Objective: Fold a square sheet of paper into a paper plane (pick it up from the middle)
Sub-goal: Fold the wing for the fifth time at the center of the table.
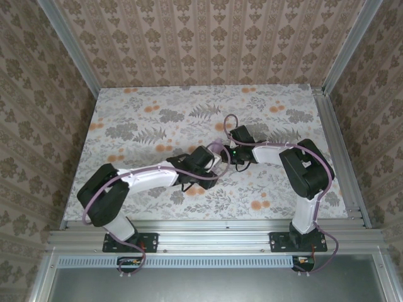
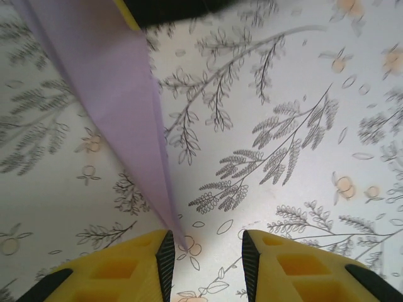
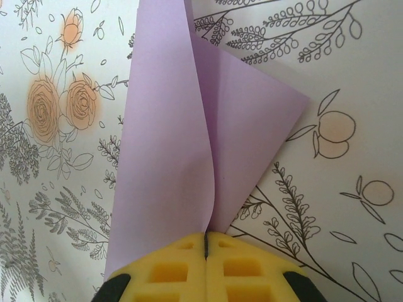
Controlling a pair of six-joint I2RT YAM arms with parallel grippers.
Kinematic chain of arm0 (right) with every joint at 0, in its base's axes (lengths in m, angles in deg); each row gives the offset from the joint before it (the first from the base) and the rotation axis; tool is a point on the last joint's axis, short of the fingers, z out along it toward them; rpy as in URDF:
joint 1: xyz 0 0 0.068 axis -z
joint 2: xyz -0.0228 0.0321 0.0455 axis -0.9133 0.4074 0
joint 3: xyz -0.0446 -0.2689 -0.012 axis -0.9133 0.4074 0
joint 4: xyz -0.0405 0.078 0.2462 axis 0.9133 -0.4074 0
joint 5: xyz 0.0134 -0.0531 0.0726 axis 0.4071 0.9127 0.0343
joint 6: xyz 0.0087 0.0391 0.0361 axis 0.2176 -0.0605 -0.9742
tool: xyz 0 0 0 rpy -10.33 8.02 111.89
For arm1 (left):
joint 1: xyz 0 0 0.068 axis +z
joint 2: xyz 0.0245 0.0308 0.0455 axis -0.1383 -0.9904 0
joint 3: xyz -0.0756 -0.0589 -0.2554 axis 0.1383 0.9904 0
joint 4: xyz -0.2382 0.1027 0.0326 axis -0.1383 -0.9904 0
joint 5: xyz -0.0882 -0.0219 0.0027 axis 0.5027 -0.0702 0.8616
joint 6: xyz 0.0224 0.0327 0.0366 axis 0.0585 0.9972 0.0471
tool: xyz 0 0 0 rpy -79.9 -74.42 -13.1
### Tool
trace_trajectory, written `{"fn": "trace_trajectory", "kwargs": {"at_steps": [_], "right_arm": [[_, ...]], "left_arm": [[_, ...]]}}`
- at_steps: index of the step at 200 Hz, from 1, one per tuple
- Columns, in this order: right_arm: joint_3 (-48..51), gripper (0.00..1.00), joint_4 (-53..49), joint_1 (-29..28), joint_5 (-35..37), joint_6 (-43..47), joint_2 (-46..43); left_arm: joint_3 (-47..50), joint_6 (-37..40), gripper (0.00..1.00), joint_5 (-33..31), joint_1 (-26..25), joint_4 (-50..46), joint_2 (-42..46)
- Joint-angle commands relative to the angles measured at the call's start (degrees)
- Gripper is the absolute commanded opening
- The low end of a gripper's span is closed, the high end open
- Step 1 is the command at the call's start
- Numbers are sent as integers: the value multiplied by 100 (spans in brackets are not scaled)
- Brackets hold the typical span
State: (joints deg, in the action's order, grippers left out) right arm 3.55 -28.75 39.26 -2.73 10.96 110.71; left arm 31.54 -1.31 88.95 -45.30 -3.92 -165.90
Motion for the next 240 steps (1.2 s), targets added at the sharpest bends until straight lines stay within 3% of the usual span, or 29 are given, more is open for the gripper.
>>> {"fn": "trace_trajectory", "kwargs": {"at_steps": [1,68,138,240], "right_arm": [[210,0,-827,-37,531,76,428],[231,0,-827,-64,500,77,370],[281,0,-776,-60,531,15,375],[304,0,-740,-55,540,-30,376]], "left_arm": [[222,-396,35,513,374,347,360],[523,-1346,23,1520,1198,1856,-217],[661,-1668,18,2026,1234,2552,-727],[871,-1776,15,2251,1221,2832,-1015]]}}
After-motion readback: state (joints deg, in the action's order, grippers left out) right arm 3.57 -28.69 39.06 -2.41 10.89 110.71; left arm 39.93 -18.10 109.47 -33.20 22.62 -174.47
